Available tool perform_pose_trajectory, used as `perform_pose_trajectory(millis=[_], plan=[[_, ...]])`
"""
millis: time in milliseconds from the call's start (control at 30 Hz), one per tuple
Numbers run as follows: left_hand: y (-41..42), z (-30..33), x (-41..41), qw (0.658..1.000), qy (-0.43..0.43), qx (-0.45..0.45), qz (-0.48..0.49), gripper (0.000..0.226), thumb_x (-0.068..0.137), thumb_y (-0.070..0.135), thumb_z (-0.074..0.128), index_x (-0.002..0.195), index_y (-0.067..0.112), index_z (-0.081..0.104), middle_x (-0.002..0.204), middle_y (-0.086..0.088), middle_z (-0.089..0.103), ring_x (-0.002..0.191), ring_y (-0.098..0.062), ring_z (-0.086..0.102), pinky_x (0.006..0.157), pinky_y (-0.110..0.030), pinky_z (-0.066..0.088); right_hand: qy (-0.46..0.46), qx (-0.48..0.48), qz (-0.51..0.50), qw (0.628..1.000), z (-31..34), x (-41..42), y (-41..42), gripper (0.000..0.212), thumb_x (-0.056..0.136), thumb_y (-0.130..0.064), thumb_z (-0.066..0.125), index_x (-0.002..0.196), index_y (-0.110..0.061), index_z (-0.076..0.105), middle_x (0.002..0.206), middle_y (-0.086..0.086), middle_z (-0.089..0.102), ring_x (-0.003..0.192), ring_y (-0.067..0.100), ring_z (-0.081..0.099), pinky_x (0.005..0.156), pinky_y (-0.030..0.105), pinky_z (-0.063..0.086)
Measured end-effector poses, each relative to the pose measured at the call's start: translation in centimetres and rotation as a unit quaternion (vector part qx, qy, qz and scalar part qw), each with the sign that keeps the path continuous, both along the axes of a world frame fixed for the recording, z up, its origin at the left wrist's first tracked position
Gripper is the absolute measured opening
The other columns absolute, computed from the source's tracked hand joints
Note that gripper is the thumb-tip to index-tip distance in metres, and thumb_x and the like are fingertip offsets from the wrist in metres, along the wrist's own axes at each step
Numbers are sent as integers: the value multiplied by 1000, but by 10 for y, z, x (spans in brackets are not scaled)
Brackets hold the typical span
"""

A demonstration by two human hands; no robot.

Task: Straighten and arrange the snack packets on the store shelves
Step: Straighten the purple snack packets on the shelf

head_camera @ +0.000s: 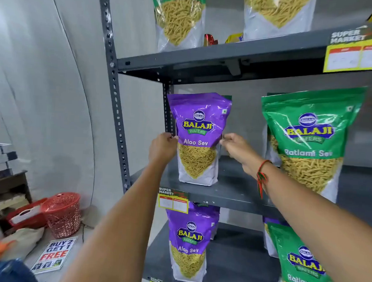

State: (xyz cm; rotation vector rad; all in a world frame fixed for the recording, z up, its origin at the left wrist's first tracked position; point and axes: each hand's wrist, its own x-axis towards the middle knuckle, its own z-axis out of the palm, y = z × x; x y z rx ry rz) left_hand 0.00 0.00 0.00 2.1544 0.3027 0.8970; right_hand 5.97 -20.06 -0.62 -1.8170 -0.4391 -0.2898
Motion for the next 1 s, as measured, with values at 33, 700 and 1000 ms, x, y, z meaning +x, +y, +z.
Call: perform_pose_trajectory(millis=[33, 700, 1000], plan=[[3, -4, 6, 1000, 9, 3, -11, 31, 93, 25, 48, 106, 3, 64, 112, -22, 68, 108, -41, 59, 88, -42, 47, 12, -12, 4, 1000, -3, 3, 5, 22, 94, -21, 49, 112, -22, 60, 100, -4, 62, 99, 15, 54, 86, 29, 46], [18, -29, 40, 987, -108, -108, -44, 20, 92, 32, 58, 82, 18, 69, 80, -8, 73, 82, -30, 69, 78, -42, 56, -35, 119, -2, 992, -26, 24, 9, 21, 86, -9, 62, 71, -23, 61, 73, 2, 63, 77, 22, 57, 75, 43, 50], [-21, -52, -44, 973, -200, -116, -8, 22, 87, 34, 59, 86, 18, 72, 81, -3, 75, 76, -19, 68, 78, -43, 56, -52, 144, 72, 986, -29, -63, -33, 17, 89, -9, 61, 77, -21, 59, 73, -2, 60, 66, 2, 56, 63, 15, 49]])
